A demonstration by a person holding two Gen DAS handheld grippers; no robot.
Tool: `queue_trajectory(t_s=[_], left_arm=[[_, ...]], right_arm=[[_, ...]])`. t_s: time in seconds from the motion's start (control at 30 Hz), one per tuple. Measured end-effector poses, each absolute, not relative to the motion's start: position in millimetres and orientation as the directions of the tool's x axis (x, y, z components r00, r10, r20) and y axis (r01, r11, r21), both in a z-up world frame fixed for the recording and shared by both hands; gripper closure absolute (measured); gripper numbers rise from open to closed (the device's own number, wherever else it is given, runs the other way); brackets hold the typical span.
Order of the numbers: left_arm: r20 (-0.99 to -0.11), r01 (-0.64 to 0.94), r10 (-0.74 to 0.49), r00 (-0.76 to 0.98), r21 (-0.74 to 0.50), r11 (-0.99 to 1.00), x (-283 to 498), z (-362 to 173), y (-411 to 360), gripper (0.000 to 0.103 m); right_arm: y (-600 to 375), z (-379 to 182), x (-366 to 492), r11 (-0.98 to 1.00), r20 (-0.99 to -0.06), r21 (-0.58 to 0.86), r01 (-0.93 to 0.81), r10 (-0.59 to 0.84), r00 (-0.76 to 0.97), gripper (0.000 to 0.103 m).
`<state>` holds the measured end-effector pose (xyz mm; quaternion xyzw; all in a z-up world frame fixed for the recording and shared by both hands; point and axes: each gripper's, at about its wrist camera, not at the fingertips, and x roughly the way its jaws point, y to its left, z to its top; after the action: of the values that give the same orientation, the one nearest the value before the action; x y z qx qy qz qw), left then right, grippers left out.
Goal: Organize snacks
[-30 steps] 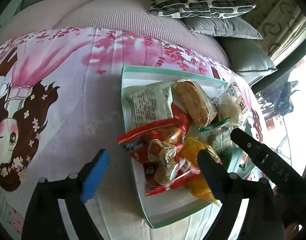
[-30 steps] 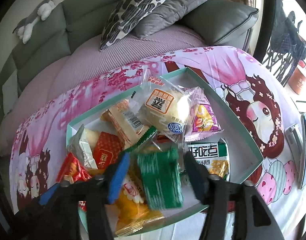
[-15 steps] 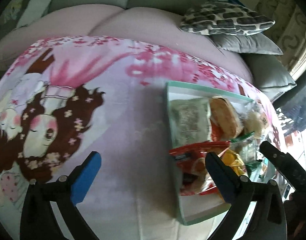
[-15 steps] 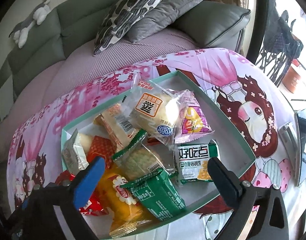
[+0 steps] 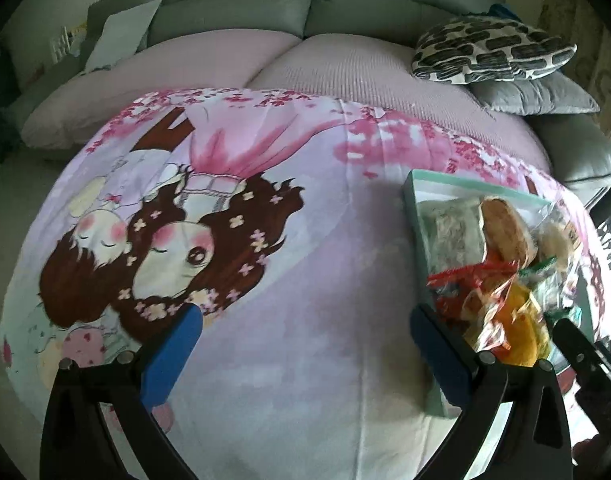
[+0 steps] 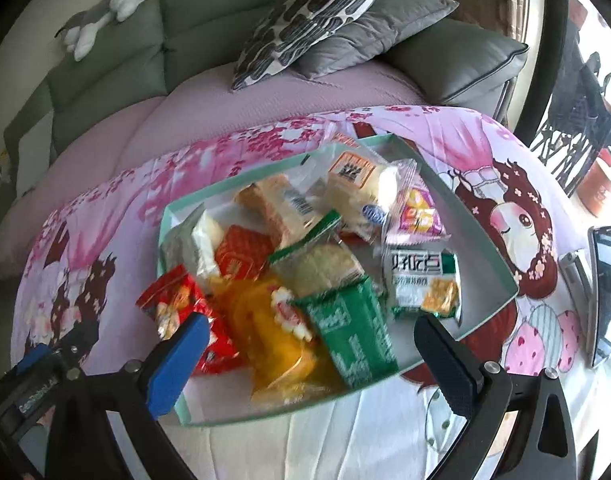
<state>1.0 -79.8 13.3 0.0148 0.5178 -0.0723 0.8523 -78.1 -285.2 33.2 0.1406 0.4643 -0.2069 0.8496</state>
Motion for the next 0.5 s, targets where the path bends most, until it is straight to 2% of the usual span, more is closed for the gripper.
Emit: queue_trajectory(t_s=[0.5], left_arm=[[-0.913,0.145,-0.001,0.408,0.064,0.987,-30,16,-66,0.0]], right_arm=[[-260,31,-112,0.898,-0.847,0.053,0.438,-0.191,0.495,0.0]])
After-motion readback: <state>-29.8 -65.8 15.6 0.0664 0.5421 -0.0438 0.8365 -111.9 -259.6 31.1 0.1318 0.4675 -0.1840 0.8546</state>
